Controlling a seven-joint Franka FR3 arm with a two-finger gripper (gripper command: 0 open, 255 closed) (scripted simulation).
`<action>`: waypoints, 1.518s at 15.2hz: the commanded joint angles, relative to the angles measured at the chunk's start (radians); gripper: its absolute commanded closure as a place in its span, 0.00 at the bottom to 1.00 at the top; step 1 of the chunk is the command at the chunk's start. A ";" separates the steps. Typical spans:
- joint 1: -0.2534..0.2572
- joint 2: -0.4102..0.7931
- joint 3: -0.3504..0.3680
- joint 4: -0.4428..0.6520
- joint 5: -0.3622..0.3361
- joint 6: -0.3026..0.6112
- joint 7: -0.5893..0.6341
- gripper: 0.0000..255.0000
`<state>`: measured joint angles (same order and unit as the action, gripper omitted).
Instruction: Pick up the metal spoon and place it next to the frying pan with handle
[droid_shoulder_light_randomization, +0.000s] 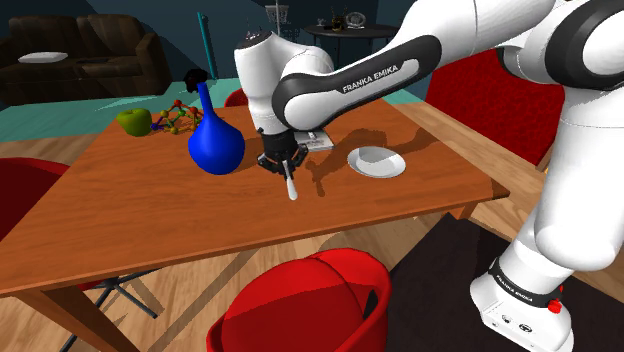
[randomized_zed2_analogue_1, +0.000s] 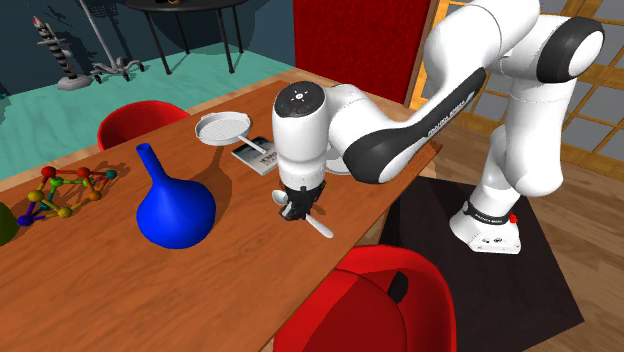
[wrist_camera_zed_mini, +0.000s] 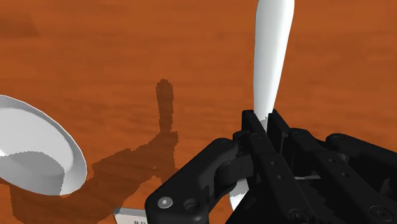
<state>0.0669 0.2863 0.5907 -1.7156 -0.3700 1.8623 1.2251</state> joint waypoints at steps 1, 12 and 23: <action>-0.040 -0.032 -0.011 -0.036 0.015 0.021 -0.049 1.00; -0.223 -0.158 -0.102 -0.188 0.075 0.131 -0.314 1.00; -0.368 -0.159 -0.212 -0.192 0.087 0.195 -0.565 1.00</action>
<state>-0.2893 0.1177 0.3885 -1.9214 -0.2813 2.0563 0.6826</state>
